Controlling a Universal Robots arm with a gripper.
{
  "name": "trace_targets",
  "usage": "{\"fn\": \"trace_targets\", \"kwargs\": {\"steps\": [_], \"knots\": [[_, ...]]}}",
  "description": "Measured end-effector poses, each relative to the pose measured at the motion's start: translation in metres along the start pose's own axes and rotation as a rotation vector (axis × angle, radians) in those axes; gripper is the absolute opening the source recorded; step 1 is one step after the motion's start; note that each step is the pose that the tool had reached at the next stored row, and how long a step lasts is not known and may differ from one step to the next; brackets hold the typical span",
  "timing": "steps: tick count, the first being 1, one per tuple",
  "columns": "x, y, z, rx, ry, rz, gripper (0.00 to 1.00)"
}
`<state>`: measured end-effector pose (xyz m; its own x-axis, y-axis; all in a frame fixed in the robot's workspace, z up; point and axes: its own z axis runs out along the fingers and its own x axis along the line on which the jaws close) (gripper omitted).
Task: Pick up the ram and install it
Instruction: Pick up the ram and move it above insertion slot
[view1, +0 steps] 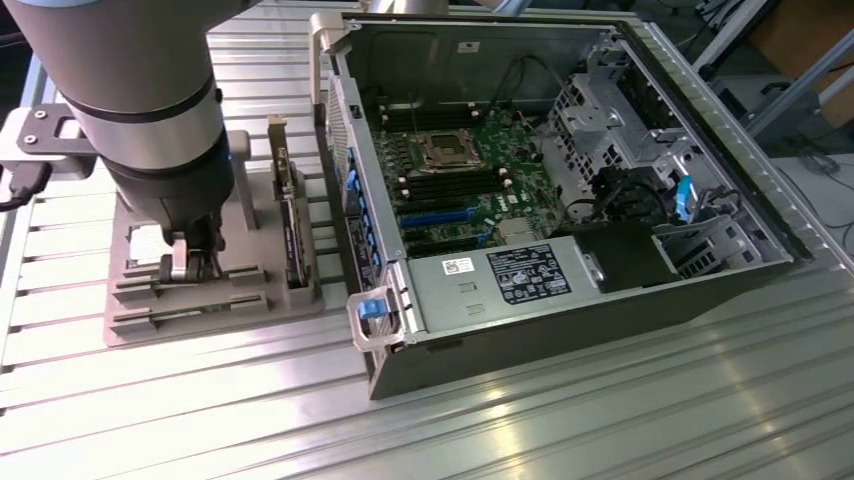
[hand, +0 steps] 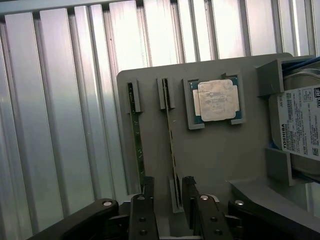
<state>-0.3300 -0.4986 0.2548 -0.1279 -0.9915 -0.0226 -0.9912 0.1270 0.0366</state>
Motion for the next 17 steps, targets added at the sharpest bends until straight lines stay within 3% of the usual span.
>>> {"fn": "trace_targets", "kwargs": {"steps": [17], "knots": [[0.001, -0.0008, 0.0243, 0.0, 0.0, 0.0, 0.36]]}}
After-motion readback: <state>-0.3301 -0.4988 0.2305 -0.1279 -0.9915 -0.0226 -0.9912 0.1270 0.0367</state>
